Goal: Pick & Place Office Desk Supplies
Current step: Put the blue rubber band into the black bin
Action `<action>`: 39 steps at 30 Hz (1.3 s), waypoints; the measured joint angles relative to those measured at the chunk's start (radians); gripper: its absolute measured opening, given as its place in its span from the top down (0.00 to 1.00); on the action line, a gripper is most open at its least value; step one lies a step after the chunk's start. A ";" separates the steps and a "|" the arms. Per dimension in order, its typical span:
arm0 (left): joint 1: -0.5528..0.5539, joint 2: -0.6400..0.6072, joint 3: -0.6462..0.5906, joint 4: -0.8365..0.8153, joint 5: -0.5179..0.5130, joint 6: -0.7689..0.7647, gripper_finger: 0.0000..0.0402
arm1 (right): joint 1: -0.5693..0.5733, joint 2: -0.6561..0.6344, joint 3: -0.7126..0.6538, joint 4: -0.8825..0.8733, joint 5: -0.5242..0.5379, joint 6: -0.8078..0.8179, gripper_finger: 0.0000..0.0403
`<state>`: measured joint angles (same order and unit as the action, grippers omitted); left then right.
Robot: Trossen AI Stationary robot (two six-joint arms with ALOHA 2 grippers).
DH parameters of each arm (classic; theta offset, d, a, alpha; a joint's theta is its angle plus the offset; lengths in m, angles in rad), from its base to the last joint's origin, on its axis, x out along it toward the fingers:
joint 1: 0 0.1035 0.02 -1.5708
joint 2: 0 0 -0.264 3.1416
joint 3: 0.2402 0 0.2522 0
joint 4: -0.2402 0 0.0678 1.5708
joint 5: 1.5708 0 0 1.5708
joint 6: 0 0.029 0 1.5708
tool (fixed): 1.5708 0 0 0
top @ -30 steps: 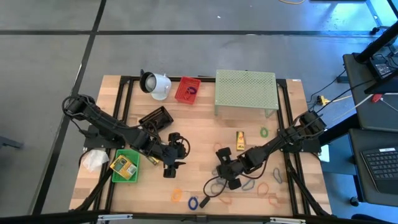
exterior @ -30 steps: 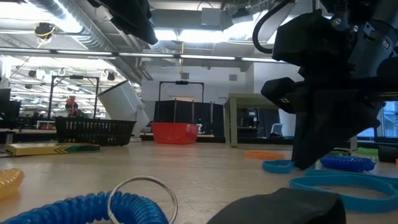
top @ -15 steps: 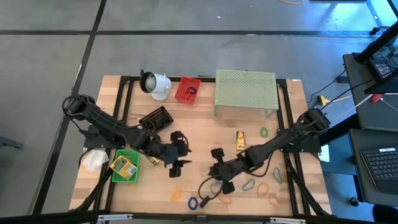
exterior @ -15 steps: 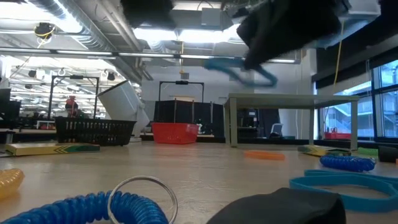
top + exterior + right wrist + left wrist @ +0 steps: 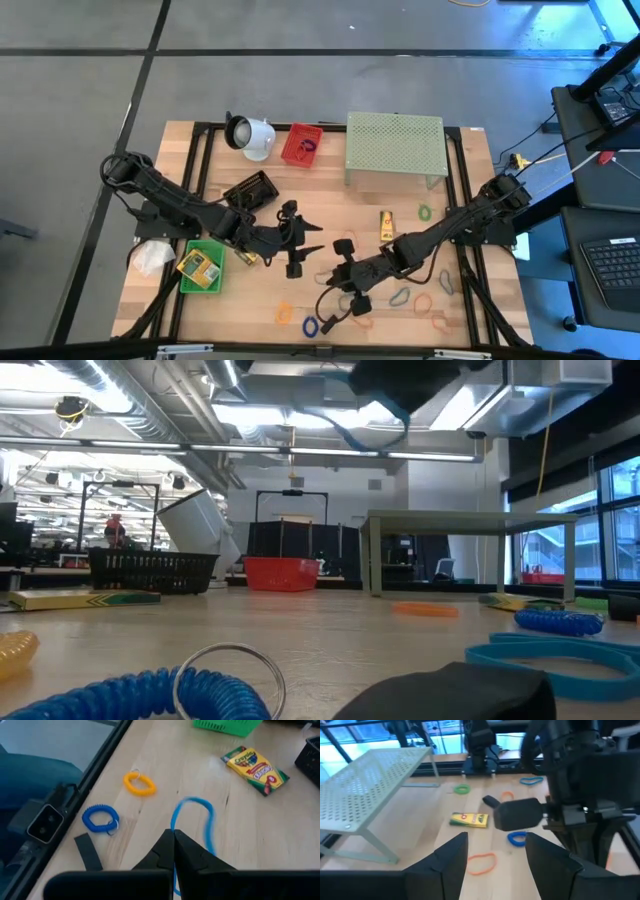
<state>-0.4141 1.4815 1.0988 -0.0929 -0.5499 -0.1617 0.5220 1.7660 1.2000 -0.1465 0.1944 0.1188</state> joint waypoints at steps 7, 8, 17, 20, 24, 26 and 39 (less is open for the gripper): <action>0.000 0.000 0.000 -0.003 0.019 -0.045 0.53 | 0.000 0.000 0.034 -0.031 0.035 -0.014 0.99; 0.000 0.000 0.000 -0.008 0.025 -0.065 0.52 | 0.000 0.000 0.037 -0.041 0.038 -0.015 0.98; -0.055 0.007 0.000 -0.104 0.262 -0.064 0.44 | -0.003 0.000 0.051 -0.086 0.049 -0.018 0.98; -0.084 0.024 0.003 -0.081 0.258 -0.010 0.41 | -0.009 0.000 0.051 -0.086 0.051 -0.013 0.98; -0.119 0.066 0.002 -0.081 0.234 0.164 0.39 | -0.019 0.000 0.051 -0.057 0.052 0.052 0.98; -0.137 0.097 0.002 -0.094 0.187 0.246 0.39 | -0.025 0.000 0.051 -0.034 0.052 0.103 0.98; -0.173 0.206 0.002 0.012 -0.028 0.419 0.52 | -0.036 -0.001 0.051 -0.011 0.026 0.169 0.98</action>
<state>-0.5871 1.6878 1.1004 -0.0811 -0.5779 0.2570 0.4862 1.7653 1.2514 -0.1577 0.2199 0.2878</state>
